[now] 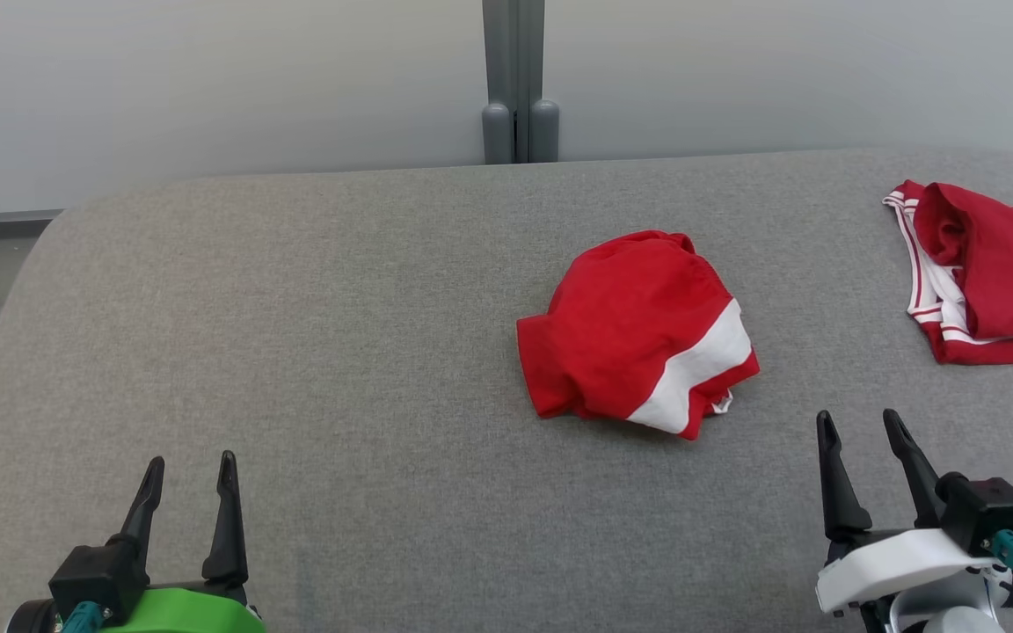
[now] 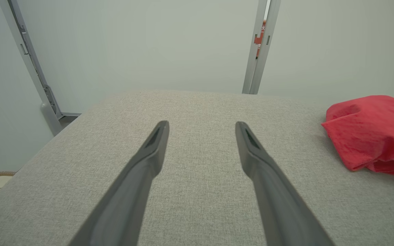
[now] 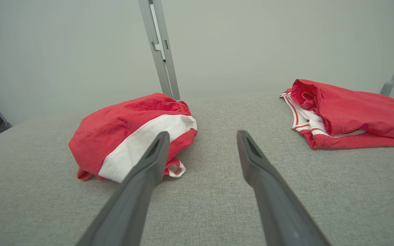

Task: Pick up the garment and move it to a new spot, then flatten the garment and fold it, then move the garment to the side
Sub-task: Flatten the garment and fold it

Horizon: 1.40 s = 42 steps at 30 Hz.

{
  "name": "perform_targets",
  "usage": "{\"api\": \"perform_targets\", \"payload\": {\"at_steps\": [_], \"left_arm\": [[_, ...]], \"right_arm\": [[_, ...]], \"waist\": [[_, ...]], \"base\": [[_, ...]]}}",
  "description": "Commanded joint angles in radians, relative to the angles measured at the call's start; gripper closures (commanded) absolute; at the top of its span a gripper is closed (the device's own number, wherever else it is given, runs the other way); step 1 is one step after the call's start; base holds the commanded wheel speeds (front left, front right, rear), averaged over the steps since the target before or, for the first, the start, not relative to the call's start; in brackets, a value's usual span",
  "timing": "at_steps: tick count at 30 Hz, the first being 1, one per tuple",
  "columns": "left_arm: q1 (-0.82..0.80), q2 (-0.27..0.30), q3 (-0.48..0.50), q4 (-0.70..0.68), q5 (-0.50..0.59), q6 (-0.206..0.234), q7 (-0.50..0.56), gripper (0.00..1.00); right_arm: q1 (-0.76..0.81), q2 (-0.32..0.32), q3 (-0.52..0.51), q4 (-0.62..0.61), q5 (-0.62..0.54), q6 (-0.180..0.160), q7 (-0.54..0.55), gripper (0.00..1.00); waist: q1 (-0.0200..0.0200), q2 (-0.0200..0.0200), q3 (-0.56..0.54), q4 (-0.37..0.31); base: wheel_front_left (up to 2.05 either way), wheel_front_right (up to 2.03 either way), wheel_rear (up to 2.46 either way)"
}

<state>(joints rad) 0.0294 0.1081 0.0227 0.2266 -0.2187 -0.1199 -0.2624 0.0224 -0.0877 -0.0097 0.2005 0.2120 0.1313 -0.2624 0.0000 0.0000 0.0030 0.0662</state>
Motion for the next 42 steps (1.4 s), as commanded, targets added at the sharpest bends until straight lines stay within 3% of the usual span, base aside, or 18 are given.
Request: {"api": "perform_targets", "payload": {"at_steps": [1, 15, 26, 37, 39, 41, 42], "left_arm": [[-0.015, -0.003, 0.0, -0.001, 0.013, -0.002, -0.003, 0.0], [-0.095, -0.018, -0.044, 0.006, 0.018, -0.007, -0.003, 0.0], [-0.173, -0.038, -0.081, 0.017, 0.012, -0.011, -0.003, 0.0], [-0.208, -0.05, -0.099, 0.033, 0.009, -0.011, -0.003, 0.0], [-0.21, -0.051, -0.095, 0.034, 0.01, -0.011, -0.003, 0.0], [-0.207, -0.051, -0.089, 0.036, 0.013, -0.011, -0.003, 0.0], [-0.204, -0.052, -0.087, 0.037, 0.015, -0.011, -0.003, 0.0]], "right_arm": [[-0.022, -0.003, -0.001, 0.001, -0.005, -0.001, 0.001, 0.0], [-0.339, -0.115, 0.051, 0.122, -0.019, -0.001, 0.071, 0.0], [-0.561, -0.173, 0.097, 0.457, 0.0, -0.001, 0.091, 0.0], [-0.639, -0.149, 0.147, 0.782, 0.061, 0.0, 0.054, 0.0], [-0.64, -0.143, 0.155, 0.809, 0.076, 0.0, 0.045, 0.7], [-0.642, -0.143, 0.16, 0.827, 0.091, -0.001, 0.032, 1.0], [-0.642, -0.146, 0.159, 0.83, 0.095, -0.001, 0.026, 1.0]], "waist": [[0.0, 0.0, 0.005, 0.004], [0.0, 0.0, 0.119, 0.072], [0.0, 0.0, 0.227, 0.156], [0.0, 0.0, 0.261, 0.196], [0.0, 0.0, 0.259, 0.195], [0.0, 0.0, 0.253, 0.191], [0.0, 0.0, 0.248, 0.189]], "base": [[0.0, 0.0, 0.0], [0.0, 0.0, 0.0], [0.0, 0.0, 0.0], [0.0, 0.0, 0.0], [0.0, 0.0, 0.0], [0.0, 0.0, 0.0], [0.0, 0.0, 0.0]]}}
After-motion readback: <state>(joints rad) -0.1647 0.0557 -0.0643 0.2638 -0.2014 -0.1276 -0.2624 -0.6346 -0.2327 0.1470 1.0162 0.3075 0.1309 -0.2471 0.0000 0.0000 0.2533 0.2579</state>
